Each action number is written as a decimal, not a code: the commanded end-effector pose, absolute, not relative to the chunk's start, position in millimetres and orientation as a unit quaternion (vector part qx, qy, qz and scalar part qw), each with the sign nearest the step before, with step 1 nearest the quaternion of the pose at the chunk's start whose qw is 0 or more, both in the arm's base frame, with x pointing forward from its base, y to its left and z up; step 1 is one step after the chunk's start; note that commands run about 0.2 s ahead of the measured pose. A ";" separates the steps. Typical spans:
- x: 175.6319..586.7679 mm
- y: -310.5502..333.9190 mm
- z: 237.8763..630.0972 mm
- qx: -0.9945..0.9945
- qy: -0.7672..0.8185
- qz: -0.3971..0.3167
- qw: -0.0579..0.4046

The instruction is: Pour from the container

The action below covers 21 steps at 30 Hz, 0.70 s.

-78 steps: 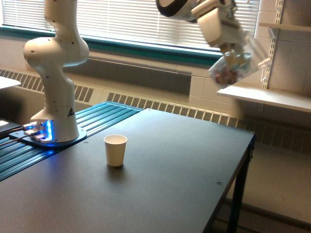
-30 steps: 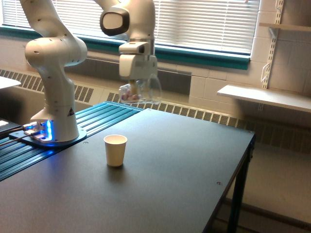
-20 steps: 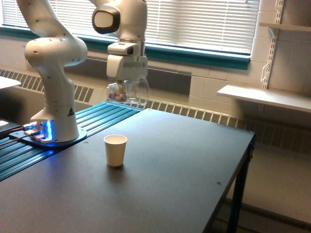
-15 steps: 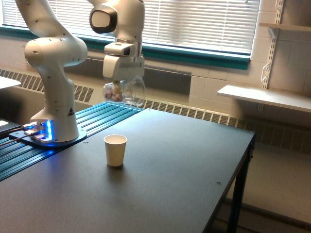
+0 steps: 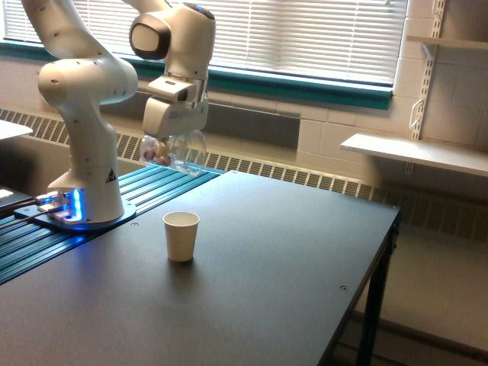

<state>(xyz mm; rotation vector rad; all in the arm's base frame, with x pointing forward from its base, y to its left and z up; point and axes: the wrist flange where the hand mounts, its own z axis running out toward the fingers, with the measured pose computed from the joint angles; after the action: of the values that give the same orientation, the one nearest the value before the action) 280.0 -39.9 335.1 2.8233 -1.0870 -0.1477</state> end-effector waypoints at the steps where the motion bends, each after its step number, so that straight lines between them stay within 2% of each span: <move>1: 265.5 -57.1 325.2 0.930 -0.353 -0.086 0.058; 15: 266.4 -75.5 309.8 0.918 -0.366 -0.139 0.062; 21: 269.9 -71.3 298.6 0.920 -0.352 -0.150 0.088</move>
<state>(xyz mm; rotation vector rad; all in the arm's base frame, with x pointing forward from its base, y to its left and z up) 271.9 -76.3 310.6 2.7559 -1.1059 -0.4026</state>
